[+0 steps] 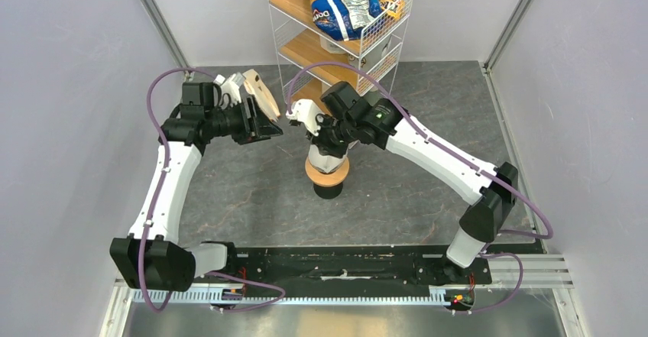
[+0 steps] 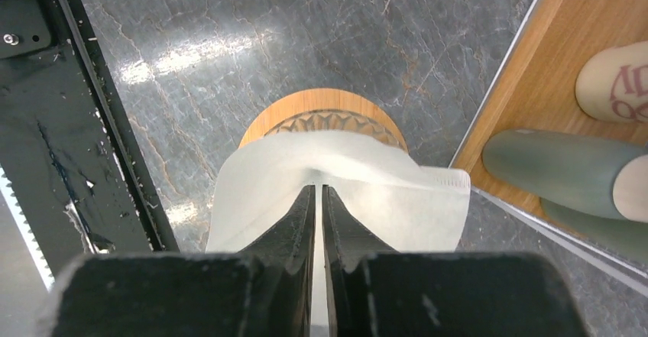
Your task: Place the coffee filter in the dripper
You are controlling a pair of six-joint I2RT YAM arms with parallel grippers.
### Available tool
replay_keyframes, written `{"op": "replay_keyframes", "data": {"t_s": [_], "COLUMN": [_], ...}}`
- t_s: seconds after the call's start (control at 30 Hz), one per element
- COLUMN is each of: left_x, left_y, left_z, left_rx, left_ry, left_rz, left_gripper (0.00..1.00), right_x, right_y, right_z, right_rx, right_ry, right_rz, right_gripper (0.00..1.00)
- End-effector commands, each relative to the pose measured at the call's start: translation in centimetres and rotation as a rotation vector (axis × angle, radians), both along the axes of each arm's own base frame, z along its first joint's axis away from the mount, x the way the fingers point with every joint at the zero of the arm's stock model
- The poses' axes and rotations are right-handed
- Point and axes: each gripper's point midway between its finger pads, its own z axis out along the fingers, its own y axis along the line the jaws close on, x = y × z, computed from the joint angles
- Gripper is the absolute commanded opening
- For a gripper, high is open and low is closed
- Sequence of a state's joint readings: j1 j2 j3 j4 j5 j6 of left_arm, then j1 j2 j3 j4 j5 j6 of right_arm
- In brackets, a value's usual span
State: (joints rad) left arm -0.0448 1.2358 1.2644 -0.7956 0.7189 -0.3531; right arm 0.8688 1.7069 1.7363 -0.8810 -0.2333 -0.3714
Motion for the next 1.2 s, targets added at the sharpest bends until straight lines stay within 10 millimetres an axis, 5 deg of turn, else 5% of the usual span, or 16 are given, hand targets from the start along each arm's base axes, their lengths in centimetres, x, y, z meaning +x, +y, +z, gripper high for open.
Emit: {"op": "replay_keyframes", "data": {"t_s": [0.0, 0.17, 0.33, 0.47, 0.77, 1.17], "left_x": [-1.3, -2.1, -2.2, -2.3, -2.2, -1.0], "left_y": [-2.3, -4.6, -6.1, -7.6, -9.6, -9.8], "left_z": [1.4, 1.1, 2.1, 2.8, 0.4, -3.0], "left_rx": [-0.075, -0.113, -0.217, -0.255, -0.222, -0.169], "left_ry": [-0.043, -0.044, -0.028, -0.045, 0.032, 0.110], "left_rz": [-0.089, -0.215, -0.292, -0.333, -0.362, -0.336], "left_gripper": [0.65, 0.71, 0.42, 0.36, 0.32, 0.31], "right_x": [-0.5, -1.9, -3.2, -3.2, -1.4, -0.6], "right_y": [-1.2, -3.4, -5.3, -5.6, -4.8, -4.0], "right_z": [4.4, 7.1, 8.2, 6.9, 4.5, 1.7], "right_rx": [0.057, 0.171, 0.317, 0.342, 0.339, 0.285], "right_ry": [-0.062, 0.012, 0.136, 0.175, 0.224, 0.259], "right_rz": [-0.019, -0.063, -0.123, -0.156, -0.178, -0.154], "right_gripper": [0.14, 0.15, 0.15, 0.16, 0.16, 0.16]}}
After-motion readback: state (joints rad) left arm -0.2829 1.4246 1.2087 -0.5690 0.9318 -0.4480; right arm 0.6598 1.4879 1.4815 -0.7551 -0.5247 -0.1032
